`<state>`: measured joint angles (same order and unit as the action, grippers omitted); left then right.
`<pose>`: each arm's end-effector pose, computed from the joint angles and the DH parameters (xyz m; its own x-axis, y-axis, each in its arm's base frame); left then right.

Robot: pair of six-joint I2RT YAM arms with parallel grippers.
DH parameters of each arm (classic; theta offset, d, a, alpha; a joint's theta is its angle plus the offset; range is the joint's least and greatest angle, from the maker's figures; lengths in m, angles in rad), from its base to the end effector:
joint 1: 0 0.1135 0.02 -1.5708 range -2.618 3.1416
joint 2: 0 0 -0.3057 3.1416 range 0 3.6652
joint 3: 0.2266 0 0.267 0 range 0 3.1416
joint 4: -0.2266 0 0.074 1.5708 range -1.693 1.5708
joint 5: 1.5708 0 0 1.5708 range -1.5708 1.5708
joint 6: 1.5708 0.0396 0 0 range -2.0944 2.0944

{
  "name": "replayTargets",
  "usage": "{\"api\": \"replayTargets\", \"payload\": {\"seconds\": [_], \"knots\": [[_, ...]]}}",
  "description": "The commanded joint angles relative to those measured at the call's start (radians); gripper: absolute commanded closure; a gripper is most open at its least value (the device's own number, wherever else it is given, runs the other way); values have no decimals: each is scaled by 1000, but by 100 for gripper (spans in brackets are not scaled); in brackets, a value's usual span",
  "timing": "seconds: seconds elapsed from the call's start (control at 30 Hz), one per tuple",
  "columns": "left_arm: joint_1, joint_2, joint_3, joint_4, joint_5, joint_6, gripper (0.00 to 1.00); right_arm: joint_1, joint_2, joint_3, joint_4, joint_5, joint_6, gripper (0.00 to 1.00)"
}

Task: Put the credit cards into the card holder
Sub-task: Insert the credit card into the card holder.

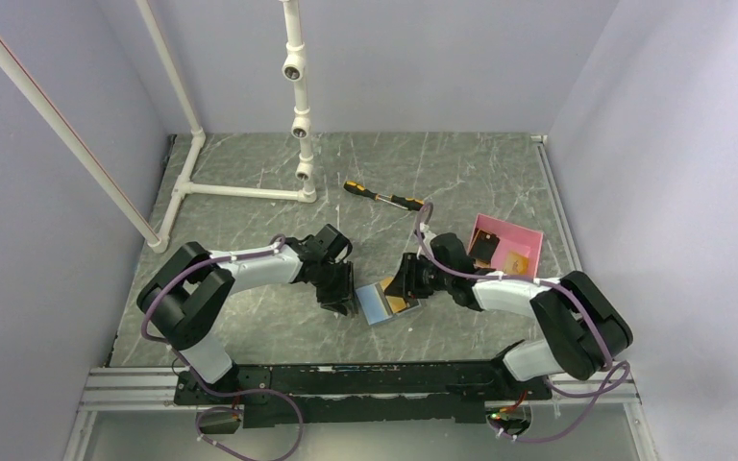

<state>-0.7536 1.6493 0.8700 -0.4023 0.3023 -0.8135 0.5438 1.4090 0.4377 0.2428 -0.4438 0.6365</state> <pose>0.2207 -0.2232 0.1746 -0.9981 -0.0148 -0.0605 0.0151 0.8852 -0.4650 0.2043 0.1434 0.1612 -0.8989 0.0839 -0.4302 -0.2576 0.6929 0.6734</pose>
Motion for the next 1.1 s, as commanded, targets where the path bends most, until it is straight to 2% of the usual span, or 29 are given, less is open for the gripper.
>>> {"api": "replayTargets", "payload": {"seconds": [0.0, 0.23, 0.33, 0.5, 0.83, 0.97, 1.07], "knots": [[-11, 42, -16, 29, -17, 14, 63, 26, 4, 9, -118, 88, -59, 60], [-10, 40, -30, 58, -10, -1, 67, 103, 57, 11, 0, 57, 39, 62], [-10, 33, -27, 44, -19, 5, 68, 110, 52, 41, -87, 103, -15, 61], [-11, 10, -38, 26, -31, 14, 68, 110, -46, 53, -232, 201, -109, 43], [-11, -9, -31, 3, -33, 26, 68, 110, -116, 88, -371, 235, -148, 30], [-11, -52, -37, -1, -24, 31, 56, 109, -146, 119, -422, 235, -153, 25], [-11, -103, -56, 25, 1, 29, 38, 108, -170, 151, -450, 209, -146, 20]]}}
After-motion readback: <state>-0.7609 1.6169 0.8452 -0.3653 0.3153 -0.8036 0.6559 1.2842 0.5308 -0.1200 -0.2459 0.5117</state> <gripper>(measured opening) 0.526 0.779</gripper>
